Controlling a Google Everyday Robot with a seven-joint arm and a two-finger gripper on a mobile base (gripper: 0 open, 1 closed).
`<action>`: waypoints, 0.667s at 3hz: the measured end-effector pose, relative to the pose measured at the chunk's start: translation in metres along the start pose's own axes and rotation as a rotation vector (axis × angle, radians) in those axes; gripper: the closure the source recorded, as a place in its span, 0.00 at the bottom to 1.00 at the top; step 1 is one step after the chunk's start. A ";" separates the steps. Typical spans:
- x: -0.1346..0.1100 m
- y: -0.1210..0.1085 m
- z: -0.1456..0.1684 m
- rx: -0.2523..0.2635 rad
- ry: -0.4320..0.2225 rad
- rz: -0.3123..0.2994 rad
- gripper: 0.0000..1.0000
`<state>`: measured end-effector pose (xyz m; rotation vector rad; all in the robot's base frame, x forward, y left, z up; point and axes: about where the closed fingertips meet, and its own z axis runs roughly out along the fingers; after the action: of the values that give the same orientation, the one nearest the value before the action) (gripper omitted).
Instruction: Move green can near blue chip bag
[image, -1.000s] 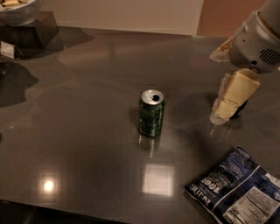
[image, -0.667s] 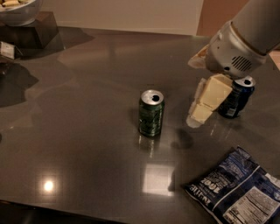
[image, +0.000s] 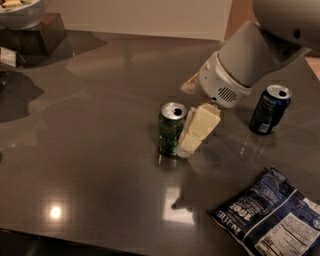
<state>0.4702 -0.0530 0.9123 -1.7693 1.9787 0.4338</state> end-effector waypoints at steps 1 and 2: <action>-0.008 -0.004 0.020 -0.001 -0.014 0.000 0.00; -0.012 -0.006 0.026 -0.008 -0.024 0.007 0.17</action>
Offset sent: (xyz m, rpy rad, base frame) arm 0.0139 0.0272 -0.0199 0.0420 0.0207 -0.0079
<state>0.4798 -0.0306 0.8968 -1.7540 1.9695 0.4639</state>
